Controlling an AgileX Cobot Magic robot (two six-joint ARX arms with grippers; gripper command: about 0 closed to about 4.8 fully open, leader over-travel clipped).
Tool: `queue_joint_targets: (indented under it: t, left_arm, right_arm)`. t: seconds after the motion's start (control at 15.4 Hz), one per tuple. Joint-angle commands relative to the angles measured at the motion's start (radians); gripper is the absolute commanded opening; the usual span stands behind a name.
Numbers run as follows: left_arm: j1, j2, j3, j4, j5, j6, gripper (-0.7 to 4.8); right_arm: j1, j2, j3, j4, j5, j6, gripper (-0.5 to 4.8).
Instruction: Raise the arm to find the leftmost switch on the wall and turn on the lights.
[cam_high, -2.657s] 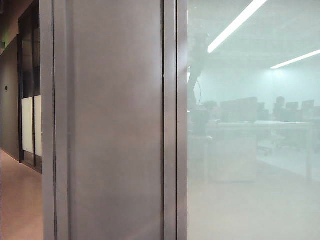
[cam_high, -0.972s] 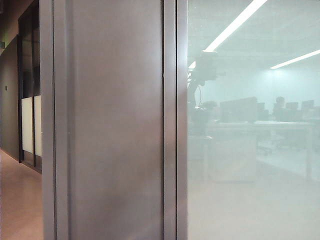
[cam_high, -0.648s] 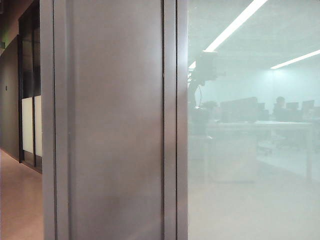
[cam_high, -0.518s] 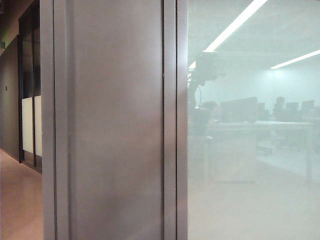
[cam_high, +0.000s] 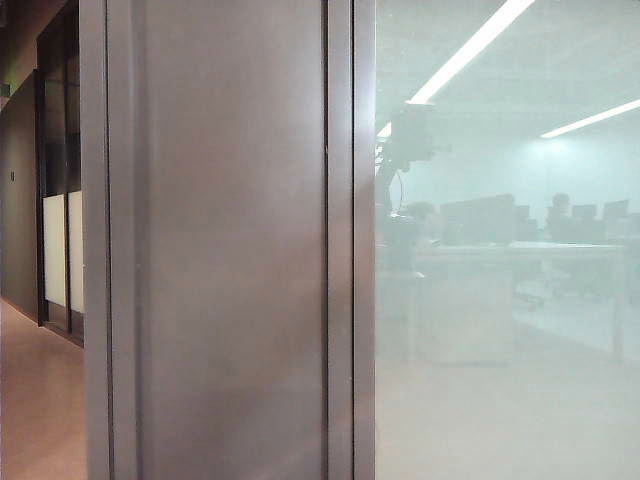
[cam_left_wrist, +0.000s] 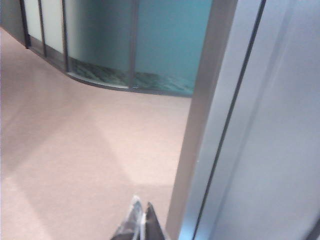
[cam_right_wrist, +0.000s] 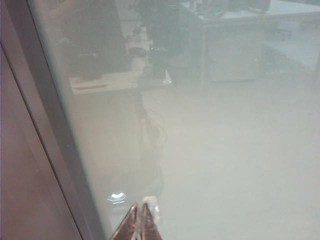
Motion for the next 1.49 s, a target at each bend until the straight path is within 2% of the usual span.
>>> queue_joint_targets:
  t: [0.06, 0.45, 0.71, 1.49]
  left_arm:
    - [0.000, -0.001, -0.032, 0.053, 0.010, -0.005, -0.05]
    - [0.000, -0.001, -0.031, 0.049, 0.011, 0.023, -0.05]
    - [0.000, -0.001, -0.031, 0.039, 0.051, 0.045, -0.05]
    - [0.000, -0.001, -0.031, 0.040, 0.051, 0.050, -0.05]
  right_arm:
    - [0.001, 0.001, 0.005, 0.013, 0.002, 0.003, -0.01]
    - [0.001, 0.001, 0.005, 0.013, 0.001, 0.003, -0.01]
    - [0.001, 0.001, 0.005, 0.013, 0.002, 0.003, 0.00]
    - [0.001, 0.001, 0.005, 0.013, 0.002, 0.003, 0.00]
